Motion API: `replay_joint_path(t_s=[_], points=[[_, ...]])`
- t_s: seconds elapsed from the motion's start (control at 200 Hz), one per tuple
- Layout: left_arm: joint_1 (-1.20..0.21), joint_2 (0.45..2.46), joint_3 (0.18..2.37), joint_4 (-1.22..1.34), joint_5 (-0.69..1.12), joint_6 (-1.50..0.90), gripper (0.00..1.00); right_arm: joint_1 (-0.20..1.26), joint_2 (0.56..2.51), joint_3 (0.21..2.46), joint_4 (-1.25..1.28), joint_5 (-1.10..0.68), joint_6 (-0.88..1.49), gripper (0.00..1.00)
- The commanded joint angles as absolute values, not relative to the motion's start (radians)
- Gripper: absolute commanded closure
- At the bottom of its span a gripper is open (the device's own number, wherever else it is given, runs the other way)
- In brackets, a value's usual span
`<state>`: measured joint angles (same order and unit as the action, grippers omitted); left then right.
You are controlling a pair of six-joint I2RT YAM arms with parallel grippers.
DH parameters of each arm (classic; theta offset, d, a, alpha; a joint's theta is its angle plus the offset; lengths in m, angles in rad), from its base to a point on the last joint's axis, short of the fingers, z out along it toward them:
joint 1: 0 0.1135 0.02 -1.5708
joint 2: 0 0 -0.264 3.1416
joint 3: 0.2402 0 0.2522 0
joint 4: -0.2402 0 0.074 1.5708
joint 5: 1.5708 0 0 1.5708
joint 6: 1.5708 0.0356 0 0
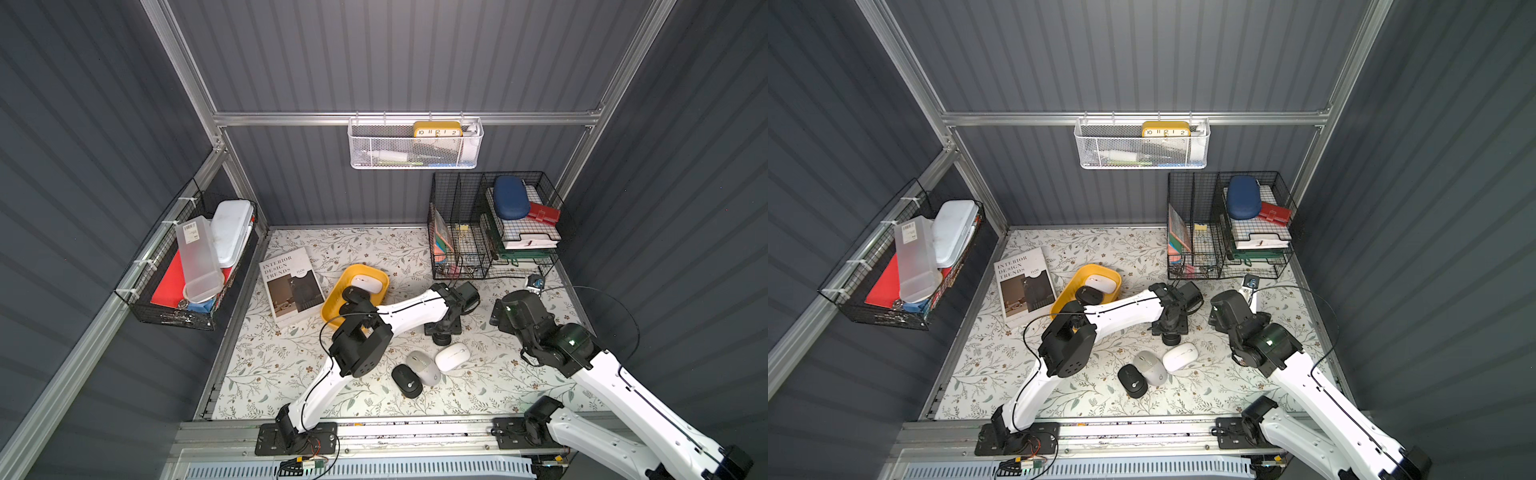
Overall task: Put the mouse in the storage box
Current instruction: Pick up the mouse from the center of the board, then place the mouse in the storage box.
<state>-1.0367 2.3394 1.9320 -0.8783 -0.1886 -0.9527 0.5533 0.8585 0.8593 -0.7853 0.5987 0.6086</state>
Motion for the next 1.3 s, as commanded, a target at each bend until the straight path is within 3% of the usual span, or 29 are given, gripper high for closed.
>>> replay_joint_path(t_s=[0.0, 0.26, 0.49, 0.695, 0.936, 1.176, 1.296], points=[[-1.015, 2.277, 1.888, -0.904, -0.203, -1.001, 0.53, 0.550, 0.859, 0.863, -0.788, 0.598, 0.610, 0.06], [-0.834, 1.973, 1.692, -0.894, -0.259, -1.022, 0.57, 0.551, 0.917, 0.887, -0.729, 0.459, 0.545, 0.06], [-0.568, 1.719, 1.451, -0.874, -0.315, -0.946, 0.55, 0.583, 1.047, 0.955, -0.728, 0.339, 0.499, 0.06], [-0.371, 1.673, 1.277, -0.743, -0.239, -0.834, 0.55, 0.745, 1.141, 0.999, -0.699, 0.361, 0.412, 0.06], [-0.298, 1.712, 1.191, -0.644, -0.198, -0.804, 0.54, 0.946, 1.269, 1.065, -0.746, 0.382, 0.373, 0.06], [-0.296, 1.708, 1.176, -0.629, -0.187, -0.807, 0.36, 1.096, 1.346, 1.081, -0.780, 0.401, 0.433, 0.06], [-0.296, 1.686, 1.180, -0.635, -0.205, -0.809, 0.20, 1.166, 1.382, 1.091, -0.805, 0.398, 0.471, 0.06]])
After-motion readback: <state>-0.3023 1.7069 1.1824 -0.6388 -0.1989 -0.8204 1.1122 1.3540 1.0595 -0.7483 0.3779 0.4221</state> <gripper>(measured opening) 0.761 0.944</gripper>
